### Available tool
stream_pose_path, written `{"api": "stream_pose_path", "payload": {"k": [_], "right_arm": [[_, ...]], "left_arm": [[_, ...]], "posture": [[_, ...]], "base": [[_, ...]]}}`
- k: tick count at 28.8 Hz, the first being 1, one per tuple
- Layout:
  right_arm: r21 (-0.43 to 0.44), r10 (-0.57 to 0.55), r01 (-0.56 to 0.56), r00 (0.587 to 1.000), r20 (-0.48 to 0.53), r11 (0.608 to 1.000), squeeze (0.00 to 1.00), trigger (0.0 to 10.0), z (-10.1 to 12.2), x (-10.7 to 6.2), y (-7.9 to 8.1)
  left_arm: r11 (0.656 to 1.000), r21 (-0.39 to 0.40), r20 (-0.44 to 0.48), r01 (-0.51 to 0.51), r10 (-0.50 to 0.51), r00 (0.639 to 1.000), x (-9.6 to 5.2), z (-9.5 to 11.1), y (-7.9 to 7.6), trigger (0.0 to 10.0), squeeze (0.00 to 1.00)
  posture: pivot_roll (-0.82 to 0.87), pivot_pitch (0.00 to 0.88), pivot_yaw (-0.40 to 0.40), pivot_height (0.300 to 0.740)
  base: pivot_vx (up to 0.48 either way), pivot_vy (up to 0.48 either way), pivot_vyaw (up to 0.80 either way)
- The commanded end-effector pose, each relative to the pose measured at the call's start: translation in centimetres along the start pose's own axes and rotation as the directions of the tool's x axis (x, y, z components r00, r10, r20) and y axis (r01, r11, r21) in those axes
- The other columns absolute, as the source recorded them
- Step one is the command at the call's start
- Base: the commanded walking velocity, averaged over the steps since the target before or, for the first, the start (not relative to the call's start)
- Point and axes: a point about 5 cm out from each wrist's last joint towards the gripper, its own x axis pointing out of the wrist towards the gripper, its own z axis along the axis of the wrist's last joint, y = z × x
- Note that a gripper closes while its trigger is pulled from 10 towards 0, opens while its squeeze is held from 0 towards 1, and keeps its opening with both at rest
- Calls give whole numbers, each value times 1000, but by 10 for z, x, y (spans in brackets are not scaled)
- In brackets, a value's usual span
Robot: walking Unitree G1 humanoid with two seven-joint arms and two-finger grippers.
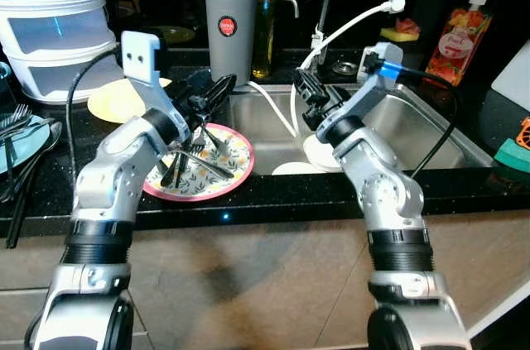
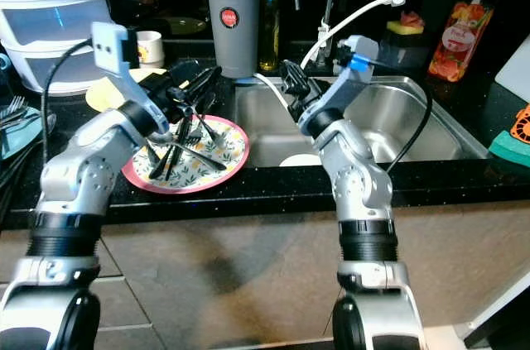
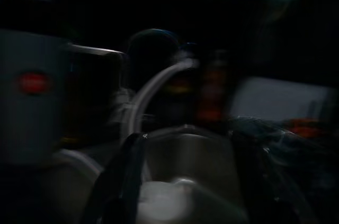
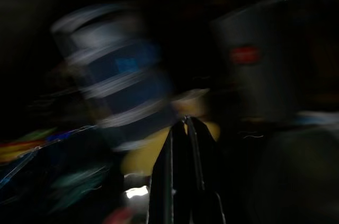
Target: Kitchen organization
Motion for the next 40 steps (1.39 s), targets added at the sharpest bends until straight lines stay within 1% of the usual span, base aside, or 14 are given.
{"api": "stream_pose_path", "payload": {"k": [1, 8, 11, 16, 19, 20, 26, 30, 32, 34, 35, 36, 38, 40], "right_arm": [[60, 144, -142, 989, -24, 988, 0, 10000, 0, -7, 14], [130, 247, -230, 959, -136, 964, 0, 10000, -17, -29, 19], [172, 278, -240, 927, -250, 955, 0, 10000, -34, -50, 16], [217, 309, -250, 901, -303, 944, 0, 10000, -42, -63, 17], [292, 354, -247, 842, -407, 924, 0, 10000, -61, -87, 16], [292, 354, -247, 842, -407, 924, 0, 10000, -61, -87, 16], [338, 346, -176, 762, -547, 924, 0, 10000, -93, -118, 9], [96, 50, 43, 610, -791, 994, 0, 10000, -140, -154, -28], [37, 1, 50, 583, -812, 998, 0, 10000, -145, -161, -34], [-37, -68, 67, 545, -835, 997, 0, 10000, -155, -170, -40], [-37, -68, 67, 545, -835, 997, 0, 10000, -155, -170, -40], [-85, -110, 73, 493, -863, 994, 0, 10000, -166, -180, -44], [-95, -120, 76, 477, -871, 993, 0, 10000, -170, -184, -45], [-137, -157, 76, 416, -896, 988, 0, 10000, -180, -193, -47]], "left_arm": [[974, -82, -22, 213, -215, 976, -5, -2, -26, 10000, 0], [934, -110, -156, 339, -353, 922, -26, -22, -49, 10000, 0], [903, -189, -235, 386, -423, 875, -45, -27, -58, 10000, 0], [879, -267, -318, 396, -468, 824, -61, -33, -65, 10000, 0], [873, -358, -481, 331, -476, 736, -88, -54, -72, 10000, 0], [873, -358, -481, 331, -476, 736, -88, -54, -72, 10000, 0], [899, -385, -668, 206, -426, 610, -119, -91, -74, 10000, 0], [978, -206, -886, 9, -191, 424, -160, -140, -57, 10000, 0], [987, -157, -916, -39, -130, 381, -170, -150, -53, 10000, 0], [989, -122, -952, -80, -94, 291, -187, -165, -54, 10000, 0], [989, -122, -952, -80, -94, 291, -187, -165, -54, 10000, 0], [990, -59, -974, -132, -28, 224, -202, -182, -52, 10000, 0], [988, -34, -978, -152, -1, 207, -206, -188, -52, 10000, 0], [985, -25, -985, -170, 5, 175, -214, -201, -57, 10000, 0]], "posture": [[39, 32, 0, 740], [37, 43, -3, 740], [44, 55, -8, 740], [45, 58, -10, 740], [46, 60, -19, 740], [46, 60, -19, 740], [46, 65, -22, 740], [41, 67, -21, 740], [39, 71, -24, 740], [38, 73, -24, 740], [38, 73, -24, 740], [36, 73, -24, 740], [36, 73, -24, 740], [32, 71, -24, 740]], "base": [[0, 0, 0], [0, 0, 0], [0, 0, 0], [0, 0, 0], [0, 0, 0], [0, 0, 0], [0, 0, 0], [0, 0, 0], [0, 0, 0], [0, 0, 0], [0, 0, 0], [0, 0, 0], [0, 0, 0], [0, 0, 0]]}}
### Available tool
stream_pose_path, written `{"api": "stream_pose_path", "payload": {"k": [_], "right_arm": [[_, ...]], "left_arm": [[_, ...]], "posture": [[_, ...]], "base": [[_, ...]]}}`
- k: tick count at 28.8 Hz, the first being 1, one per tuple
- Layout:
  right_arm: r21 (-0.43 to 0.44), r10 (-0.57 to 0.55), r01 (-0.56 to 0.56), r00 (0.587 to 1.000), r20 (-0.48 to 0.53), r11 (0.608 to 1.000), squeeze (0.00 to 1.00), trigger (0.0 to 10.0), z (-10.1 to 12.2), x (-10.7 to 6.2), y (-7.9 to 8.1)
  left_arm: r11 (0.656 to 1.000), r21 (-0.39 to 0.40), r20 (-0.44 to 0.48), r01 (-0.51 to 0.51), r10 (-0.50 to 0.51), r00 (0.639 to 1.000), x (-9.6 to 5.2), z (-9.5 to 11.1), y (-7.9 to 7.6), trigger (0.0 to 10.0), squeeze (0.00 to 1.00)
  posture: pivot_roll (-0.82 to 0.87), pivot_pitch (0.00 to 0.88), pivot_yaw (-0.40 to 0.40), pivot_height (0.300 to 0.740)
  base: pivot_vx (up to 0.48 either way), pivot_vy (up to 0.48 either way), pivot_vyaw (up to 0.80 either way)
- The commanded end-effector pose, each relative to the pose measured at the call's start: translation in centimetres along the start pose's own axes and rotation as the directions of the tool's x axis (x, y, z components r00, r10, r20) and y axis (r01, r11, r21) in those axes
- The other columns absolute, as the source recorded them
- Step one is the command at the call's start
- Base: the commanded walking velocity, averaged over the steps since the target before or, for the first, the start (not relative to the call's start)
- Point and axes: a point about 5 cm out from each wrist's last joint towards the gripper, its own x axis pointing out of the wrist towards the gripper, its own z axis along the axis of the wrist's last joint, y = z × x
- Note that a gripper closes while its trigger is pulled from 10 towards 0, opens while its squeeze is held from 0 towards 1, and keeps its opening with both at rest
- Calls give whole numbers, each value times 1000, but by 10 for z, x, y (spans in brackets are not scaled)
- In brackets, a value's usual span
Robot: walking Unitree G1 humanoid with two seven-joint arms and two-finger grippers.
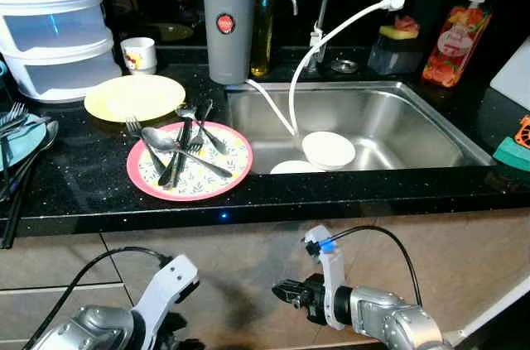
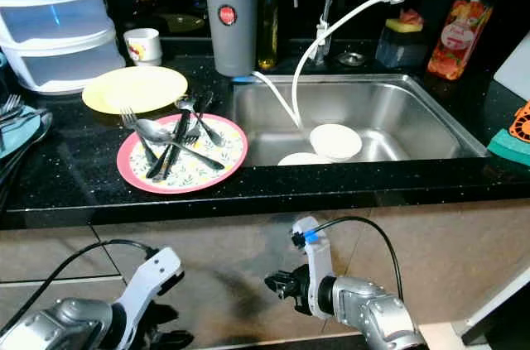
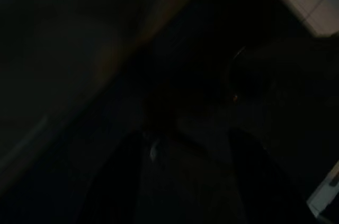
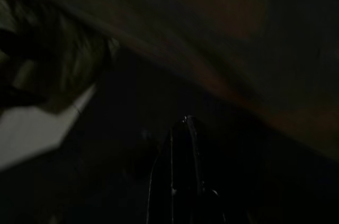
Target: Kitchen organization
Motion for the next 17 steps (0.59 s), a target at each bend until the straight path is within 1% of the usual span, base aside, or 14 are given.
{"api": "stream_pose_path", "payload": {"k": [1, 2, 3, 4, 5, 7, 8, 9, 10, 11, 13, 14, 16, 17], "right_arm": [[-15, -27, 26, 999, -44, 1000, 0, 10000, -11, 4, -1], [-31, -68, 65, 993, -102, 997, 0, 10000, -23, 8, -4], [-31, -68, 65, 993, -102, 997, 0, 10000, -23, 8, -4], [-19, -155, 154, 963, -221, 988, 0, 10000, -50, 16, -8], [-19, -155, 154, 963, -221, 988, 0, 10000, -50, 16, -8], [-18, -209, 215, 926, -313, 977, 0, 10000, -72, 21, -9], [-18, -209, 215, 926, -313, 977, 0, 10000, -72, 21, -9], [-25, -227, 233, 909, -350, 972, 0, 10000, -80, 23, -8], [-38, -238, 242, 895, -378, 970, 0, 10000, -90, 26, -5], [-49, -263, 265, 886, -382, 963, 0, 10000, -97, 28, -4], [-18, -344, 361, 874, -342, 933, 0, 10000, -103, 31, -6], [-18, -344, 361, 874, -342, 933, 0, 10000, -103, 31, -6], [137, -436, 488, 852, -290, 862, 0, 10000, -104, 29, -12], [191, -463, 520, 842, -278, 832, 0, 10000, -105, 28, -15]], "left_arm": [[1000, -3, -35, -3, 3, 999, 9, -11, -6, 10000, 0], [1000, -25, -48, -1, 0, 999, 17, -18, -9, 10000, 0], [1000, -25, -48, -1, 0, 999, 17, -18, -9, 10000, 0], [984, -163, -30, -71, 67, 997, 38, -27, -10, 10000, 0], [984, -163, -30, -71, 67, 997, 38, -27, -10, 10000, 0], [962, -252, -33, -107, 102, 994, 52, -38, -12, 10000, 0], [962, -252, -33, -107, 102, 994, 52, -38, -12, 10000, 0], [956, -271, -40, -112, 105, 994, 57, -43, -13, 10000, 0], [947, -280, -38, -156, 152, 988, 62, -49, -12, 10000, 0], [932, -303, -46, -201, 196, 980, 66, -56, -11, 10000, 0], [886, -375, -47, -274, 277, 960, 70, -69, -9, 10000, 0], [886, -375, -47, -274, 277, 960, 70, -69, -9, 10000, 0], [809, -492, -53, -320, 339, 939, 71, -79, -8, 10000, 0], [793, -512, -52, -330, 354, 934, 71, -81, -8, 10000, 0]], "posture": [[32, 71, -24, 740], [31, 70, -24, 740], [31, 70, -24, 740], [29, 69, -24, 740], [29, 69, -24, 740], [29, 69, -24, 740], [29, 69, -24, 740], [29, 69, -24, 740], [14, 72, -17, 740], [14, 72, -17, 740], [12, 81, -16, 740], [12, 81, -16, 740], [11, 87, -17, 740], [10, 98, -25, 740]], "base": [[0, 0, 0], [0, 0, 0], [0, 0, 0], [0, 0, 0], [0, 0, 0], [0, 0, 0], [0, 0, 0], [0, 0, 0], [0, 0, 0], [0, 0, 0], [0, 0, 0], [0, 0, 0], [0, 0, 0], [0, 0, 0]]}}
